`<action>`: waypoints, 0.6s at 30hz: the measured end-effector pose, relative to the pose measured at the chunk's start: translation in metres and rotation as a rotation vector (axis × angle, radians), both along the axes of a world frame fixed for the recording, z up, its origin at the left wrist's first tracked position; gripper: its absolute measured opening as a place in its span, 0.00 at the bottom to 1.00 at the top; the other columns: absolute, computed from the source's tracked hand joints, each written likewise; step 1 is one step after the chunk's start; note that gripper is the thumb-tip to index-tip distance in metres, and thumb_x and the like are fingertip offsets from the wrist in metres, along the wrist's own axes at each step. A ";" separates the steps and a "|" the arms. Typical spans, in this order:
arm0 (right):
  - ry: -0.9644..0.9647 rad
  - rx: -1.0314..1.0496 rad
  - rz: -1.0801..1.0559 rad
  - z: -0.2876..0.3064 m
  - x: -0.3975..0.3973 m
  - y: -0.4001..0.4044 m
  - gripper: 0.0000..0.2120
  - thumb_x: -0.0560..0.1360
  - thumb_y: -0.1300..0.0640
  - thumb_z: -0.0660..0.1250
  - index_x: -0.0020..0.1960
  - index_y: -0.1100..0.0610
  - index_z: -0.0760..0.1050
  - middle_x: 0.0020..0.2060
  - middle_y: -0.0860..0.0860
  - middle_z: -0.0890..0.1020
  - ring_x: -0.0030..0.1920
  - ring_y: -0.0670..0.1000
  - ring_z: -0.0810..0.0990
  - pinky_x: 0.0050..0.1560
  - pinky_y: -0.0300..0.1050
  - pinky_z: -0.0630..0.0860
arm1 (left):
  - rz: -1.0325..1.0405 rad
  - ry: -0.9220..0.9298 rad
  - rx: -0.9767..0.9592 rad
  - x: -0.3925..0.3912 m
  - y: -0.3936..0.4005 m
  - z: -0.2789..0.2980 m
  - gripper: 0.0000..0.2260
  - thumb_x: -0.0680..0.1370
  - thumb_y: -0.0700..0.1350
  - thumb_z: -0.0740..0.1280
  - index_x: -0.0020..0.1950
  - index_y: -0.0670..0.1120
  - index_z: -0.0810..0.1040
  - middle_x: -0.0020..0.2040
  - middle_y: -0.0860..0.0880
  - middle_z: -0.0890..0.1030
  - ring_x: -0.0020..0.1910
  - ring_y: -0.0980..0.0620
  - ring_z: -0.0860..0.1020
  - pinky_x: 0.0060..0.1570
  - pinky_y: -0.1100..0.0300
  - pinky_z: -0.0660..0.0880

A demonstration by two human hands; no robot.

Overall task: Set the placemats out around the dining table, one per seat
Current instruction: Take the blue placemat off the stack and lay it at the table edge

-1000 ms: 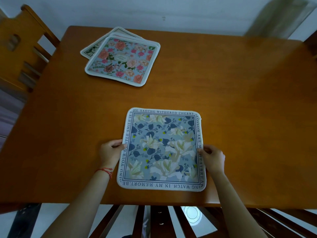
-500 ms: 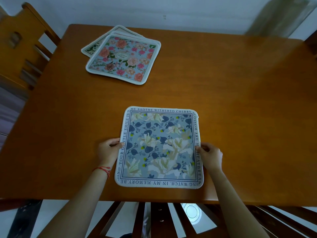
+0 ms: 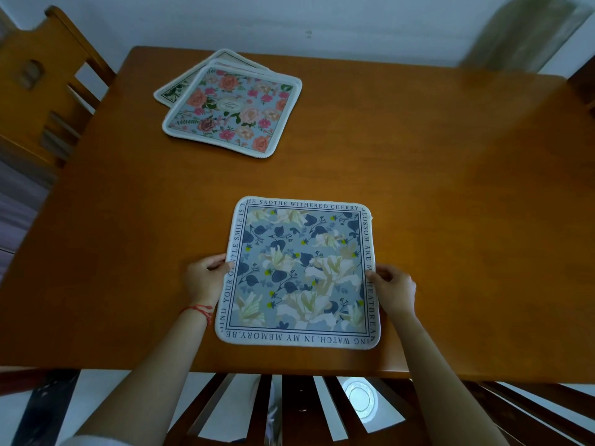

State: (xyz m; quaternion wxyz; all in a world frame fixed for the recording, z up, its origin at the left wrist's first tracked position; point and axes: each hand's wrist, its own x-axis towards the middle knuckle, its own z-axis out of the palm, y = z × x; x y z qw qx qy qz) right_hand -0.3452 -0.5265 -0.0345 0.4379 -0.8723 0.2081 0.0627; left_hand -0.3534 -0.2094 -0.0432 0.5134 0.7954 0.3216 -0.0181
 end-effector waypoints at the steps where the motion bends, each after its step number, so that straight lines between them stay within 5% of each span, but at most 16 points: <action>1: 0.002 -0.002 0.001 0.000 0.000 0.000 0.09 0.74 0.59 0.68 0.52 0.61 0.78 0.39 0.49 0.79 0.33 0.39 0.76 0.24 0.23 0.69 | -0.002 -0.004 0.007 0.000 0.000 0.000 0.12 0.73 0.36 0.69 0.56 0.37 0.79 0.49 0.39 0.83 0.38 0.45 0.80 0.34 0.60 0.76; 5: 0.011 -0.010 0.014 0.002 -0.002 0.000 0.09 0.74 0.57 0.67 0.53 0.60 0.77 0.41 0.50 0.81 0.34 0.42 0.78 0.26 0.26 0.71 | -0.004 -0.017 0.019 -0.002 -0.004 0.003 0.13 0.74 0.36 0.68 0.57 0.37 0.78 0.49 0.40 0.82 0.39 0.45 0.79 0.35 0.60 0.76; 14: -0.059 -0.197 0.111 0.009 -0.022 0.007 0.12 0.77 0.54 0.61 0.56 0.60 0.76 0.46 0.52 0.77 0.45 0.51 0.75 0.41 0.42 0.70 | -0.092 -0.066 0.104 -0.028 -0.007 0.007 0.12 0.77 0.44 0.65 0.58 0.41 0.78 0.51 0.42 0.82 0.46 0.44 0.81 0.46 0.45 0.79; 18: -0.097 -0.277 0.233 0.018 -0.032 0.020 0.15 0.78 0.56 0.59 0.60 0.62 0.74 0.53 0.57 0.76 0.52 0.54 0.75 0.45 0.42 0.69 | -0.193 -0.086 0.262 -0.042 -0.013 0.013 0.13 0.78 0.43 0.63 0.60 0.38 0.76 0.57 0.41 0.78 0.56 0.44 0.77 0.55 0.51 0.75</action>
